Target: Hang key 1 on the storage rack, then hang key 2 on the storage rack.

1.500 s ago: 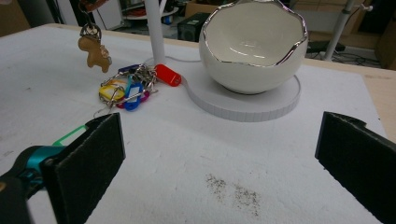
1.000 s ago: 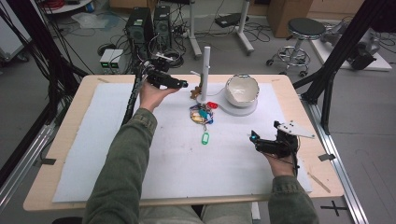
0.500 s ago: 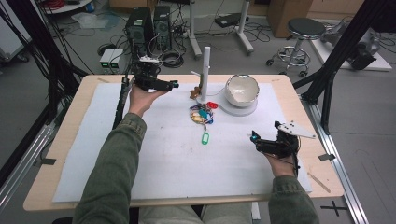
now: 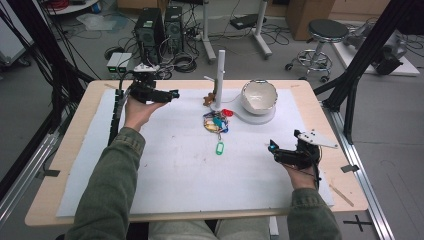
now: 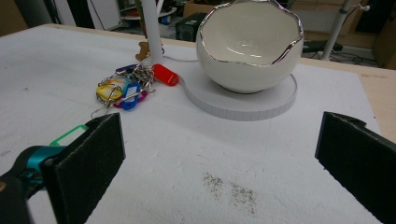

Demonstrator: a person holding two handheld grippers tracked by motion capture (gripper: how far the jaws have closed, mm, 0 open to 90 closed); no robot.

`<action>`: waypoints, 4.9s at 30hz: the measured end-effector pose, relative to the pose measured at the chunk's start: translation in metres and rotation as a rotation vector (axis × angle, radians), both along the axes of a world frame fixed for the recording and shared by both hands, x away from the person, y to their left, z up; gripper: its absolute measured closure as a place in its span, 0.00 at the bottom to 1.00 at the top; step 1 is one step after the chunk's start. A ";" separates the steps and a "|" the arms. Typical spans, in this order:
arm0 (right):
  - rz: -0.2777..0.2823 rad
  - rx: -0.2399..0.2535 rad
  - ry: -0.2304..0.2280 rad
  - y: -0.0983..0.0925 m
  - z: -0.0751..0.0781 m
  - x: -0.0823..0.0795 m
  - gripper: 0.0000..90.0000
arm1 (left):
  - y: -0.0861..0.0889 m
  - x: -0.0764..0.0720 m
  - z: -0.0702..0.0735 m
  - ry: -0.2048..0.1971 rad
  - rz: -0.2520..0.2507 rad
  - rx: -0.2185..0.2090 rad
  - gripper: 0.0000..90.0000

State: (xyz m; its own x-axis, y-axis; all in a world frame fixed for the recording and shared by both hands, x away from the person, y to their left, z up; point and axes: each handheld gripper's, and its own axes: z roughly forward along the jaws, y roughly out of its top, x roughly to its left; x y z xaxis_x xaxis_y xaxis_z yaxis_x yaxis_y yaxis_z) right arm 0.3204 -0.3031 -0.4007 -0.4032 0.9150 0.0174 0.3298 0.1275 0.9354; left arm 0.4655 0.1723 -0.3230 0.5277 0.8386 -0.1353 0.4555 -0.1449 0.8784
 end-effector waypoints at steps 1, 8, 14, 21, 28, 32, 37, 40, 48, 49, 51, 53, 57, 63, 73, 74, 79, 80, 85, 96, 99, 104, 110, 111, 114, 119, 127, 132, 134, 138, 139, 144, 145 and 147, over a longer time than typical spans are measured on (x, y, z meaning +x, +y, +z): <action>0.002 -0.001 0.001 0.000 0.000 0.000 0.01 | 0.002 -0.002 0.000 -0.003 0.000 -0.003 0.02; 0.004 -0.005 -0.001 0.000 0.000 0.000 0.01 | 0.016 -0.015 -0.004 -0.003 -0.020 -0.007 0.02; 0.004 -0.001 0.003 0.001 0.000 0.000 0.01 | 0.023 -0.028 -0.005 -0.016 -0.017 0.020 0.02; 0.005 -0.004 -0.003 0.000 0.000 0.000 0.01 | 0.033 -0.045 -0.008 -0.034 -0.003 0.004 0.02; 0.005 -0.005 -0.003 0.001 0.000 0.000 0.01 | 0.047 -0.058 -0.013 -0.040 0.030 -0.006 0.02; 0.006 -0.010 -0.003 0.001 0.000 0.001 0.01 | 0.053 -0.068 -0.018 -0.039 0.041 -0.016 0.02; 0.007 -0.013 -0.001 0.001 -0.001 0.001 0.01 | 0.062 -0.077 -0.021 -0.047 0.056 -0.027 0.02; 0.007 -0.012 0.003 0.002 -0.001 0.001 0.01 | 0.064 -0.082 -0.022 -0.056 0.053 -0.032 0.02; 0.012 -0.021 0.006 0.003 -0.001 0.001 0.01 | 0.070 -0.093 -0.030 -0.063 0.067 -0.028 0.02; 0.012 -0.023 0.005 0.003 -0.001 0.002 0.01 | 0.071 -0.094 -0.032 -0.062 0.070 -0.029 0.02; 0.012 -0.026 0.006 0.003 -0.001 0.001 0.01 | 0.073 -0.097 -0.034 -0.066 0.077 -0.036 0.02; 0.012 -0.029 0.006 0.003 -0.001 0.001 0.01 | 0.075 -0.101 -0.036 -0.064 0.080 -0.049 0.02; 0.012 -0.029 0.010 0.004 -0.001 0.001 0.01 | 0.077 -0.109 -0.039 -0.075 0.078 -0.030 0.02; 0.013 -0.029 0.010 0.004 -0.002 0.001 0.01 | 0.082 -0.120 -0.041 -0.103 0.078 -0.013 0.02; 0.019 -0.031 0.013 0.005 -0.002 0.001 0.01 | 0.092 -0.139 -0.066 -0.109 0.093 -0.042 0.02; 0.019 -0.029 0.016 0.005 -0.002 0.001 0.01 | 0.094 -0.141 -0.068 -0.104 0.098 -0.049 0.02; 0.013 -0.029 0.021 0.006 -0.002 0.001 0.01 | 0.104 -0.148 -0.075 -0.108 0.112 -0.075 0.02; 0.012 -0.029 0.022 0.006 -0.002 0.001 0.01 | 0.105 -0.149 -0.076 -0.112 0.117 -0.075 0.02; 0.008 -0.034 0.021 0.007 -0.002 0.000 0.01 | 0.113 -0.156 -0.087 -0.114 0.165 -0.089 0.02; 0.027 -0.034 0.046 0.009 -0.003 0.001 0.01 | 0.120 -0.166 -0.101 -0.099 0.222 -0.053 0.02; 0.040 -0.020 0.046 0.009 -0.001 0.003 0.01 | 0.122 -0.168 -0.102 -0.107 0.227 -0.052 0.02; 0.067 -0.008 0.069 0.010 0.002 0.007 0.01 | 0.125 -0.170 -0.103 -0.106 0.239 -0.063 0.02; 0.104 -0.013 0.077 0.016 0.013 0.013 0.01 | 0.127 -0.168 -0.104 -0.091 0.243 -0.070 0.02; 0.108 -0.008 0.080 0.017 0.017 0.014 0.01 | 0.127 -0.168 -0.105 -0.089 0.240 -0.065 0.02; 0.125 -0.006 0.086 0.020 0.024 0.020 0.01 | 0.126 -0.168 -0.105 -0.092 0.238 -0.066 0.02; 0.162 -0.044 0.130 0.034 0.026 0.035 0.01 | 0.126 -0.168 -0.105 -0.085 0.247 -0.060 0.02; 0.209 -0.099 0.194 0.054 0.026 0.056 0.01 | 0.126 -0.168 -0.105 -0.078 0.246 -0.061 0.02; 0.214 -0.097 0.205 0.060 0.032 0.065 0.01 | 0.126 -0.168 -0.105 -0.072 0.252 -0.070 0.02; 0.219 -0.097 0.207 0.063 0.035 0.068 0.01 | 0.126 -0.168 -0.105 -0.073 0.254 -0.067 0.02; 0.231 -0.105 0.216 0.070 0.039 0.075 0.01 | 0.125 -0.167 -0.105 -0.074 0.252 -0.070 0.02; 0.235 -0.103 0.222 0.071 0.039 0.077 0.01 | 0.125 -0.167 -0.105 -0.072 0.247 -0.065 0.02; 0.243 -0.117 0.235 0.079 0.041 0.086 0.01 | 0.125 -0.167 -0.105 -0.072 0.245 -0.067 0.02; 0.246 -0.117 0.240 0.080 0.041 0.087 0.01 | 0.125 -0.167 -0.104 -0.072 0.246 -0.069 0.02; 0.245 -0.123 0.247 0.083 0.041 0.091 0.01 | 0.125 -0.167 -0.104 -0.074 0.246 -0.074 0.02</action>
